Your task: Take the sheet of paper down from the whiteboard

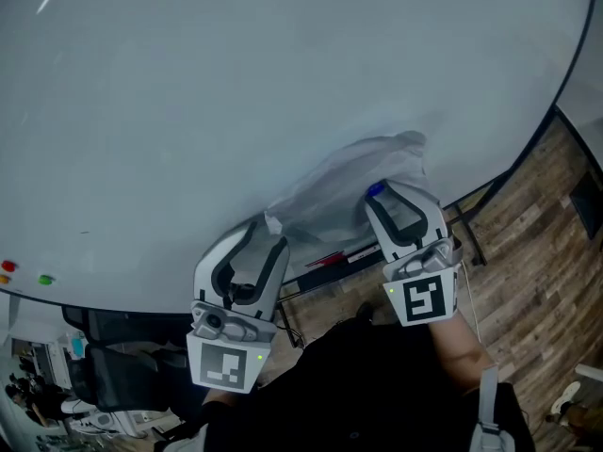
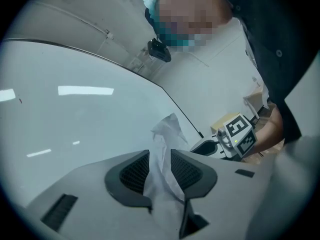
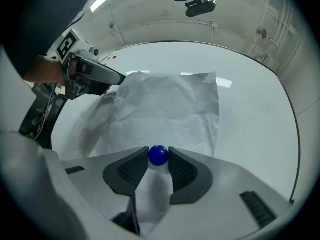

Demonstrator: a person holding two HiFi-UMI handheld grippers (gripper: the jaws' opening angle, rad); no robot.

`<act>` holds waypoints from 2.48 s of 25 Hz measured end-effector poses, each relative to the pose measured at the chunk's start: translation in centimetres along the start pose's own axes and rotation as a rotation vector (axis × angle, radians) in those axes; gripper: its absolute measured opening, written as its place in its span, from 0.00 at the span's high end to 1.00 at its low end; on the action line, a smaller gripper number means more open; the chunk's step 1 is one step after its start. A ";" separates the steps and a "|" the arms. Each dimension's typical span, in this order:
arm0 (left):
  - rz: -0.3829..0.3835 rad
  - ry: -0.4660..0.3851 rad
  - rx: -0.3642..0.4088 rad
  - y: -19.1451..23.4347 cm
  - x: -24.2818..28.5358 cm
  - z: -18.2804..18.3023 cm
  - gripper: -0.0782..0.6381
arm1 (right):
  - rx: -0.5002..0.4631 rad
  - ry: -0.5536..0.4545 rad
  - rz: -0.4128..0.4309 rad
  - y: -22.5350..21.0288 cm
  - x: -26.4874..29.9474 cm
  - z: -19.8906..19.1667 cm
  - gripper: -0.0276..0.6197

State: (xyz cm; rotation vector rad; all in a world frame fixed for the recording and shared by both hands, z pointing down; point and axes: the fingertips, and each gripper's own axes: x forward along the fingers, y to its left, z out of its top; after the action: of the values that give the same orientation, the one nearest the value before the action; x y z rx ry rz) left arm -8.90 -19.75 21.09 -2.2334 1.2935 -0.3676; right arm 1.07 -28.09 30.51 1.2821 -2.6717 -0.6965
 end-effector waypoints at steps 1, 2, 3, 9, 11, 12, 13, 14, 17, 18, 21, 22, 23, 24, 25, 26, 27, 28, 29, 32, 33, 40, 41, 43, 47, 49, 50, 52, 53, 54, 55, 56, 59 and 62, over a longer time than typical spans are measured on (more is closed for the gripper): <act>0.002 0.010 0.006 0.0 0.2 -0.2 0.70 | -0.003 0.001 -0.001 0.0 0.0 0.0 0.75; 0.004 0.021 0.013 -0.1 0.5 -0.3 0.70 | -0.005 0.003 -0.001 0.0 0.0 0.0 0.76; 0.007 0.029 0.017 -0.2 0.7 -0.4 0.70 | -0.006 0.005 -0.001 0.0 0.0 0.0 0.76; 0.033 0.047 0.063 -0.4 1.1 -0.6 0.79 | -0.009 0.016 0.005 0.0 0.1 -0.1 0.76; 0.039 0.052 0.069 -0.2 1.2 -0.7 0.80 | -0.014 0.023 0.007 0.0 0.1 -0.1 0.76; 0.044 0.053 0.073 -0.1 1.2 -0.8 0.82 | -0.017 0.027 0.008 0.0 0.0 -0.1 0.76; 0.049 0.051 0.073 0.0 1.1 -0.7 0.84 | -0.020 0.028 0.009 0.0 0.0 0.0 0.76; 0.053 0.048 0.072 0.1 1.0 -0.7 0.86 | -0.022 0.028 0.011 0.0 0.0 0.0 0.76; 0.053 0.033 0.073 0.0 1.0 -0.5 0.87 | -0.018 0.031 0.016 0.0 0.0 0.1 0.76; 0.052 0.029 0.072 0.0 1.0 -0.5 0.87 | -0.017 0.034 0.019 0.0 0.0 0.0 0.76; 0.048 0.024 0.071 -0.1 1.1 -0.5 0.88 | -0.022 0.023 0.027 0.0 -0.2 0.5 0.76; 0.046 0.024 0.072 -0.2 1.1 -0.5 0.88 | -0.026 0.019 0.029 0.1 -0.4 0.7 0.76; 0.045 0.023 0.073 -0.2 1.1 -0.5 0.88 | -0.029 0.016 0.031 0.1 -0.5 0.9 0.76; 0.043 0.023 0.074 -0.2 1.1 -0.5 0.88 | -0.032 0.013 0.032 0.2 -0.5 1.1 0.76; 0.040 0.023 0.075 -0.2 1.2 -0.6 0.88 | -0.032 0.011 0.034 0.2 -0.5 1.2 0.76; 0.037 0.024 0.075 -0.2 1.3 -0.8 0.88 | -0.030 0.012 0.035 0.2 -0.5 1.1 0.76; 0.033 0.026 0.074 -0.2 1.6 -1.0 0.88 | -0.027 0.015 0.037 0.2 -0.5 1.0 0.76; 0.029 0.028 0.074 -0.2 1.7 -1.2 0.88 | -0.024 0.019 0.039 0.2 -0.6 0.9 0.76; 0.027 0.030 0.075 -0.3 1.8 -1.2 0.88 | -0.020 0.022 0.040 0.2 -0.9 0.9 0.76; 0.021 0.030 0.079 -0.6 1.6 -1.0 0.88 | -0.015 0.020 0.034 0.5 -2.2 1.7 0.76; 0.019 0.030 0.077 -0.7 1.6 -0.9 0.88 | -0.015 0.017 0.030 0.4 -2.6 1.9 0.76; -0.018 0.045 0.064 -2.1 2.4 -1.1 0.88 | 0.001 0.020 -0.012 -0.7 -5.2 2.5 0.76; -0.025 0.049 0.062 -2.2 2.4 -1.4 0.88 | 0.005 0.022 -0.019 -0.6 -5.4 2.6 0.76; -0.043 0.059 0.063 -2.8 2.7 -1.7 0.88 | 0.018 0.021 -0.039 -0.9 -6.3 2.9 0.76; -0.079 0.074 0.075 -3.9 3.6 -2.5 0.88 | 0.040 0.009 -0.074 -1.9 -7.3 3.4 0.76; -0.095 0.086 0.069 -4.3 3.9 -2.9 0.88 | 0.051 0.010 -0.087 -2.4 -7.4 3.3 0.76; -0.103 0.093 0.064 -4.6 4.0 -3.2 0.88 | 0.061 0.010 -0.096 -2.7 -7.5 3.3 0.76; -0.115 0.110 0.047 -5.1 3.9 -3.6 0.88 | 0.086 0.004 -0.116 -3.3 -7.8 3.4 0.76; -0.120 0.119 0.039 -5.4 3.9 -3.9 0.88 | 0.098 -0.001 -0.124 -3.5 -7.9 3.4 0.76; -0.124 0.125 0.033 -5.7 3.8 -4.1 0.88 | 0.107 -0.008 -0.128 -3.7 -7.9 3.6 0.76; -0.128 0.129 0.029 -5.9 3.8 -4.3 0.88 | 0.117 -0.015 -0.127 -3.9 -7.8 3.7 0.76; -0.131 0.132 0.025 -6.1 3.8 -4.5 0.88 | 0.128 -0.022 -0.124 -4.2 -7.7 3.9 0.76; -0.138 0.156 0.007 -6.4 3.4 -5.4 0.88 | 0.164 -0.057 -0.117 -5.3 -7.1 4.7 0.76; -0.128 0.175 -0.028 -6.8 2.5 -6.3 0.88 | 0.167 -0.081 -0.108 -6.1 -6.3 5.3 0.76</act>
State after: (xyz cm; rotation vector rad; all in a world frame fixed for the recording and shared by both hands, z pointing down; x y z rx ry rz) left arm -5.72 -21.11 30.06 -2.3575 1.2517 -0.6078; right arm 7.98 -24.68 23.81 1.4782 -2.7945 -0.5580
